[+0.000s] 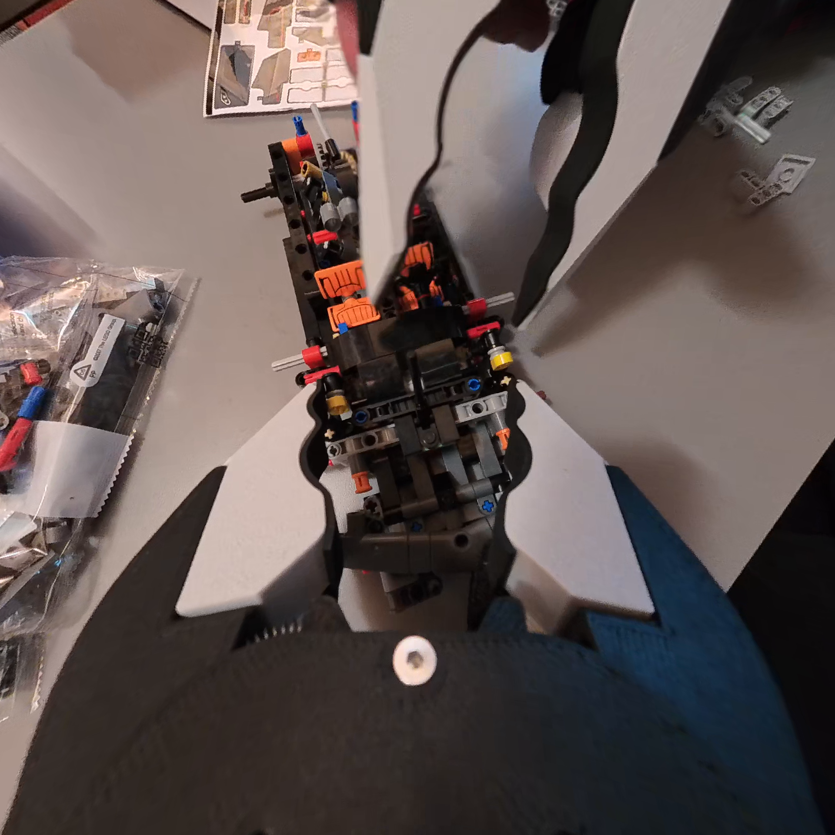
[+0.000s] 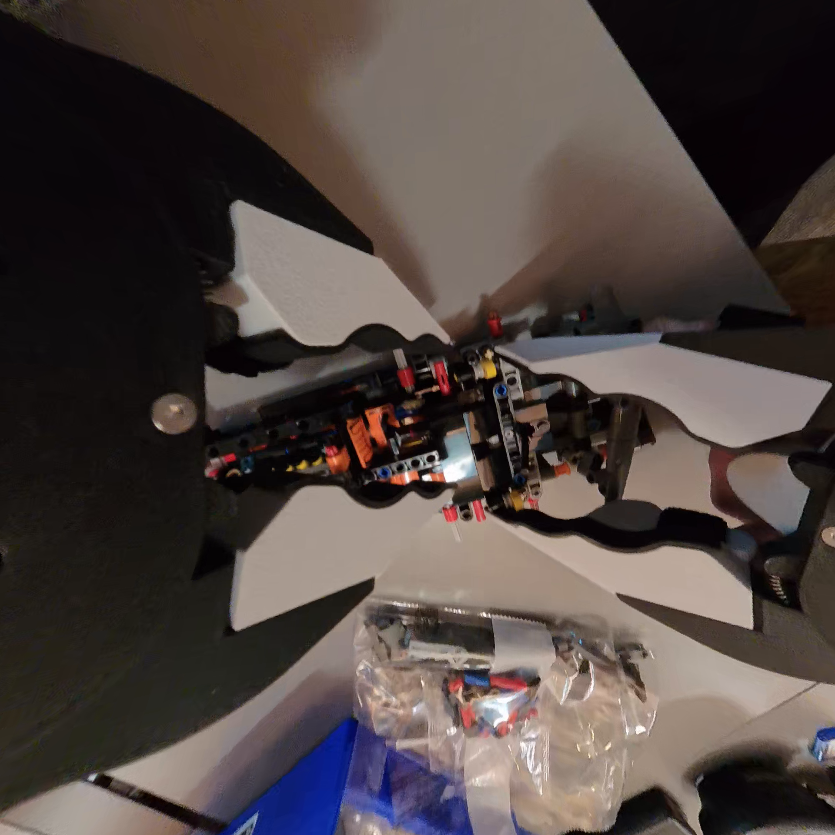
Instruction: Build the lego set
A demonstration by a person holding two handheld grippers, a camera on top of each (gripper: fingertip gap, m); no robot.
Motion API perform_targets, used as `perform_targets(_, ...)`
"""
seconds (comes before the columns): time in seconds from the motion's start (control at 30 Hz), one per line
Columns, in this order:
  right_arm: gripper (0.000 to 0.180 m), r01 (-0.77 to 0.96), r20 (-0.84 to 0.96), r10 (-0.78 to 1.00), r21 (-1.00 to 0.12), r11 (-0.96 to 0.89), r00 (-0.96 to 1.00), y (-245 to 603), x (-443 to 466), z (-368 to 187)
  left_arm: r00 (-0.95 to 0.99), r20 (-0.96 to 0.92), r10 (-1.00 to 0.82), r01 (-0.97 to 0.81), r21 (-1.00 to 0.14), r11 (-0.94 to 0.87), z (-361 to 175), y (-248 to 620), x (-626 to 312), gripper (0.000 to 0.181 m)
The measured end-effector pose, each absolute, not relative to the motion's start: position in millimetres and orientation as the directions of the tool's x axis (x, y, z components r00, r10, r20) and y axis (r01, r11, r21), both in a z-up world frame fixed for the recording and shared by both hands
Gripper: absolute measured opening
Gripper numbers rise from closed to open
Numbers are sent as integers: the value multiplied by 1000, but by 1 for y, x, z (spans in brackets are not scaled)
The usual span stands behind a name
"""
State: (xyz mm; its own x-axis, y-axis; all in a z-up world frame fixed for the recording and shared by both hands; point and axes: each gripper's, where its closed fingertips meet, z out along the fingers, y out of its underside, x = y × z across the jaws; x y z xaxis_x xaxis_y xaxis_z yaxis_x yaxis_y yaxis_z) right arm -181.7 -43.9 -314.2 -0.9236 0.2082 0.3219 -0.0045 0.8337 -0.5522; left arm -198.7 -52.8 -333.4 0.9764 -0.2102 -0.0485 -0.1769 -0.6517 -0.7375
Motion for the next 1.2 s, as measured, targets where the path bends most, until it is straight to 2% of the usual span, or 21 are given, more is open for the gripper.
perform_targets(0.13,64,-4,276,170,-536,844,-946,-53,-192,-322,976,-45,-211,-175,-738,-652,-333,-53,-199,77)
perform_targets(0.33,70,15,170,121,-522,853,-978,-55,-195,-326,976,-42,-212,-173,-738,-652,-333,-52,-198,77)
perform_targets(0.47,87,23,156,107,-462,887,-982,-50,-196,-332,975,-40,-218,-176,-738,-652,-333,-52,-198,76)
perform_targets(0.6,68,2,159,88,-477,879,-983,-52,-195,-331,975,-38,-220,-176,-738,-651,-333,-52,-198,76)
perform_targets(1.2,62,23,133,105,-510,860,-986,-51,-197,-332,978,-25,-207,-157,-740,-654,-334,-51,-197,77)
